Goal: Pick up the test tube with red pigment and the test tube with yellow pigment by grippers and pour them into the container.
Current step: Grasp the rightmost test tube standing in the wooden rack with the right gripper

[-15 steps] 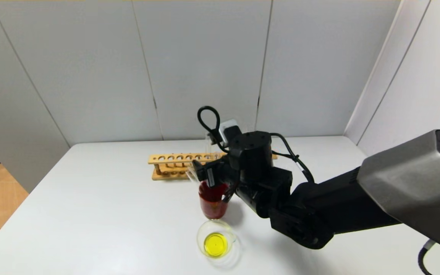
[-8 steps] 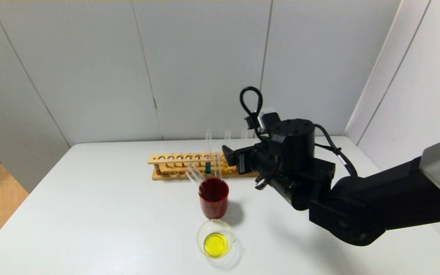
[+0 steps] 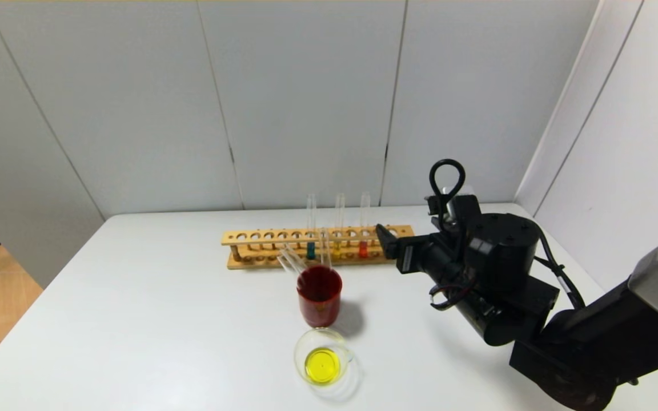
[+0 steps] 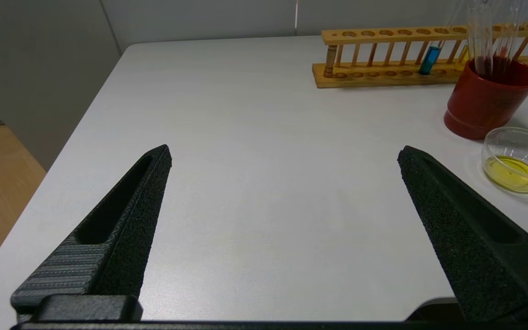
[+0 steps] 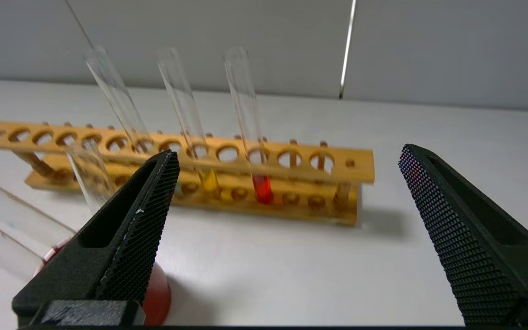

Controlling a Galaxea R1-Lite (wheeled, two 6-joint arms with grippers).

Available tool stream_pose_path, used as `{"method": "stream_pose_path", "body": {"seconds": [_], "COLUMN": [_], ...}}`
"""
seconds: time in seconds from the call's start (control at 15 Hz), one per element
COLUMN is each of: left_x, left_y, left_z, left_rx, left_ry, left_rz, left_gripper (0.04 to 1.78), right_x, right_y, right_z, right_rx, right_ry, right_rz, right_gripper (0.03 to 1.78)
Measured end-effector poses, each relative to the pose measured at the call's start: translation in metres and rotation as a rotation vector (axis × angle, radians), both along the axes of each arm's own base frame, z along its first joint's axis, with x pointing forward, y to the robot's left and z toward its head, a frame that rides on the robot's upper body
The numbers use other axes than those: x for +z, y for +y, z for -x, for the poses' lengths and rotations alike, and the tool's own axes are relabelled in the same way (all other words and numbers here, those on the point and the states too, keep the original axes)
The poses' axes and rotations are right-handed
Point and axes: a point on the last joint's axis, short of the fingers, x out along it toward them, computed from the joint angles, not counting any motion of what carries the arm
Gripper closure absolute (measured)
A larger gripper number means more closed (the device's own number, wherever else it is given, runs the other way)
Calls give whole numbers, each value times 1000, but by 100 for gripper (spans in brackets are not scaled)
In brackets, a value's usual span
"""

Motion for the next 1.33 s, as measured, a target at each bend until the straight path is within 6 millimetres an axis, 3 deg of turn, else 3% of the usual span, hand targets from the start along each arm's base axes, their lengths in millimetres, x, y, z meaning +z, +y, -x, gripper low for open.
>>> {"method": "stream_pose_path", "body": {"seconds": [1.0,1.33], "left_x": [0,0], "left_y": [0,0], "left_z": [0,0], "left_rx": [0,0], "left_ry": [0,0], "left_rz": [0,0], "left_gripper": [7,7], "right_x": [-41,-37], "right_y": [11,17], "right_z": [-75,-89], "right_rx": [44,38], "right_ry": [45,55], "right_rz": [51,67], "right_gripper": [7,7]}}
